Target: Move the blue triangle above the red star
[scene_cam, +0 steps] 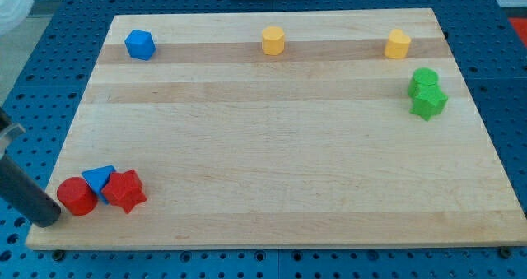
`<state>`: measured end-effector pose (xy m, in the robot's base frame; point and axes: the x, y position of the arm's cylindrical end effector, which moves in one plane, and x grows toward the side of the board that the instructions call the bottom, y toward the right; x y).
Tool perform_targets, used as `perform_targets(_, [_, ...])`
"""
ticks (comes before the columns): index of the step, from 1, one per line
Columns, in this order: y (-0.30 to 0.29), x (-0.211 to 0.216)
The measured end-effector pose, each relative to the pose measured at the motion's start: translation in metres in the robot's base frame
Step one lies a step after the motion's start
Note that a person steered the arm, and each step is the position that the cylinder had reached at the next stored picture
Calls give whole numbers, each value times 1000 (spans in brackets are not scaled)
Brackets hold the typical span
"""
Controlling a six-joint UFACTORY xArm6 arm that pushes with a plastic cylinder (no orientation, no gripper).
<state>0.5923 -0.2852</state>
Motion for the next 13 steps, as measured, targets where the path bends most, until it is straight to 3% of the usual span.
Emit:
perform_targets(2, [9,-15])
perform_targets(3, [50,-61])
perform_targets(4, [79,-75])
perform_targets(9, [155,-59])
perform_targets(11, [210,-59])
perform_targets(13, [213,-68])
